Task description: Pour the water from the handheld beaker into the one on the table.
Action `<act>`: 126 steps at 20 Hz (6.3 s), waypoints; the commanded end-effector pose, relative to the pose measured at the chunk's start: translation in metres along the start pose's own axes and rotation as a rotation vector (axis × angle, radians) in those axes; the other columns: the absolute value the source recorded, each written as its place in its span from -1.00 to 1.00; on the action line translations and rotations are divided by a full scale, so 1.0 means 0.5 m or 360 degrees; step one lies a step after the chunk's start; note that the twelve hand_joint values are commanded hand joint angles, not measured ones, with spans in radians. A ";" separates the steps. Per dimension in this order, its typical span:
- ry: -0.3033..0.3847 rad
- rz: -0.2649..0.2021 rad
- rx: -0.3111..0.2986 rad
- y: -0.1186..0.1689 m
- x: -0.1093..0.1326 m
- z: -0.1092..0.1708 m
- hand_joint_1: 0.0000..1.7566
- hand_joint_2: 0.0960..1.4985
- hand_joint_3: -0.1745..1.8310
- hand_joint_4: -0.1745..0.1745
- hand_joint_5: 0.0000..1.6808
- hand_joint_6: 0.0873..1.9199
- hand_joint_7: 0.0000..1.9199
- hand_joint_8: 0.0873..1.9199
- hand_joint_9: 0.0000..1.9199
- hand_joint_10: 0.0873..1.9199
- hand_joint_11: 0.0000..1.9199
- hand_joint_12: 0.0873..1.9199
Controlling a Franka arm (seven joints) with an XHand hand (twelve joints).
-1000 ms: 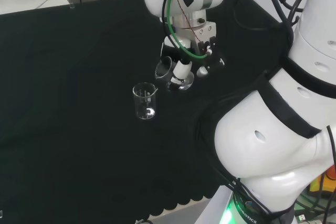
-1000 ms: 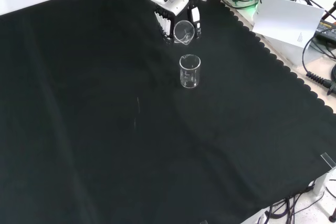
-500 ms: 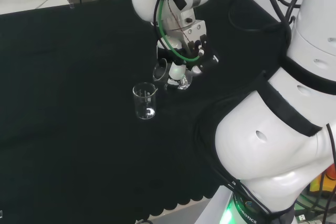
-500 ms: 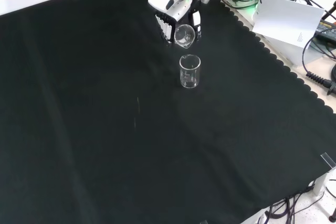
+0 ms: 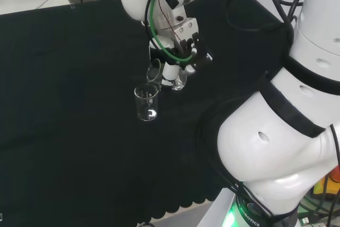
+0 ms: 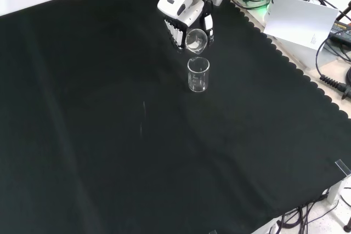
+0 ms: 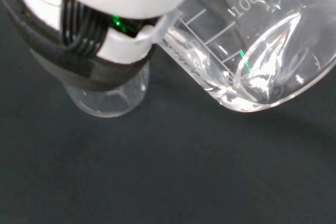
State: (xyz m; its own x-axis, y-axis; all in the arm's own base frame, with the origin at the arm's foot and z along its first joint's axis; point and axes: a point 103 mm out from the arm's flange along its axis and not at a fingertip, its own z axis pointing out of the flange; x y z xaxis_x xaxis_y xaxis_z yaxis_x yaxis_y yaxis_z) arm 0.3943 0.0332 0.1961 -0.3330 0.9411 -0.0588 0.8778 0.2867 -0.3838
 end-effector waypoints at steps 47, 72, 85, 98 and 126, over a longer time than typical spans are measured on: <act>-0.0484 0.0083 0.0224 0.007 0.036 0.000 0.35 -0.15 -0.26 -0.32 0.57 -0.49 0.82 -0.88 0.94 -1.00 0.55 -0.44; -0.0717 0.0129 0.0322 0.028 0.069 -0.023 0.35 -0.15 -0.26 -0.29 0.56 -0.48 0.82 -0.87 0.94 -1.00 0.56 -0.43; -0.0790 0.0161 0.0391 0.033 0.078 -0.029 0.35 -0.15 -0.26 -0.27 0.56 -0.47 0.81 -0.86 0.94 -1.00 0.56 -0.43; -0.0857 0.0195 0.0449 0.038 0.086 -0.037 0.35 -0.15 -0.26 -0.25 0.56 -0.47 0.81 -0.85 0.94 -1.00 0.56 -0.43; -0.0956 0.0235 0.0532 0.046 0.108 -0.047 0.35 -0.15 -0.25 -0.24 0.55 -0.46 0.80 -0.83 0.94 -1.00 0.56 -0.43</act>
State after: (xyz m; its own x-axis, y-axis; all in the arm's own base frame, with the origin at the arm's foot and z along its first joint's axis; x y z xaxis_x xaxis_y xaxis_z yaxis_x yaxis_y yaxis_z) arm 0.4044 0.0942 0.2066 -0.4342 0.6792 -0.5918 0.8096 0.0062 -0.5870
